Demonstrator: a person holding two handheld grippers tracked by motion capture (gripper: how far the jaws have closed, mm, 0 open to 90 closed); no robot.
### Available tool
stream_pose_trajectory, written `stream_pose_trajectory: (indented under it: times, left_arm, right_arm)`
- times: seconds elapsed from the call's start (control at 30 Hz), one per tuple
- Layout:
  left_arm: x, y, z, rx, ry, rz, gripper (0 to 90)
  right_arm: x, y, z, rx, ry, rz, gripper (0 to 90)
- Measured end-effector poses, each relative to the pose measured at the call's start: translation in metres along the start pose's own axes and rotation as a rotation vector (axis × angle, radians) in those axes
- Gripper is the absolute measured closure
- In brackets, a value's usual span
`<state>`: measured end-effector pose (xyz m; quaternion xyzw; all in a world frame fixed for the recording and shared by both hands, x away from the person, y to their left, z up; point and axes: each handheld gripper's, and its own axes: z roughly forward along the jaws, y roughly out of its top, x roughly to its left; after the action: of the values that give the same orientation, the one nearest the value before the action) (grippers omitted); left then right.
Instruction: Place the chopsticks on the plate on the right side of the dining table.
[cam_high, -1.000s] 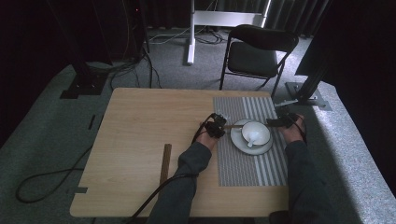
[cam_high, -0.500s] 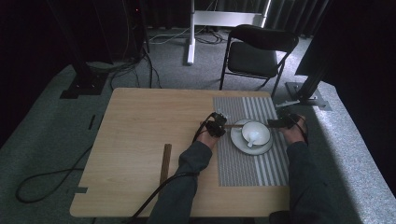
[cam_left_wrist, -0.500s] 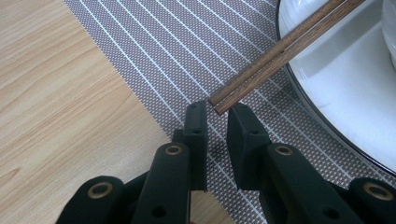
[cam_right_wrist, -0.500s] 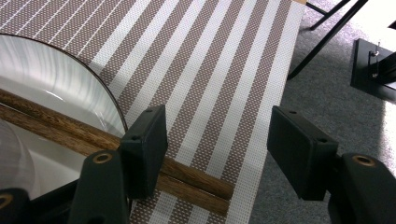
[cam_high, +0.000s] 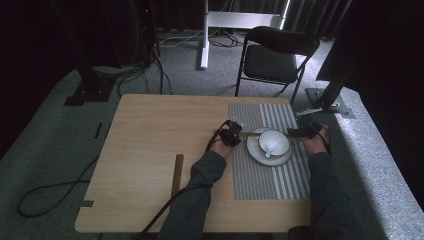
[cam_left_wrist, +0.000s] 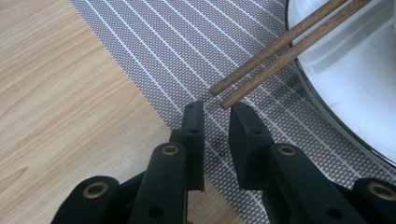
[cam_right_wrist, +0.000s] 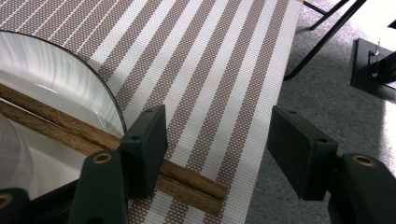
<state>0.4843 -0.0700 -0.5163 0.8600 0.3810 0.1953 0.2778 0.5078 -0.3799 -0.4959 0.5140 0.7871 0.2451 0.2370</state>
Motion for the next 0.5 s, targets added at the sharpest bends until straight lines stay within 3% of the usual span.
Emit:
stream_pose_trajectory:
  times: [0.5]
  left_arm:
    - [0.0032,-0.0019,-0.002,-0.008,0.01,0.023,78.7]
  right_arm:
    - [-0.0043,-0.0012,-0.0045,-0.016,-0.012,0.014,36.5]
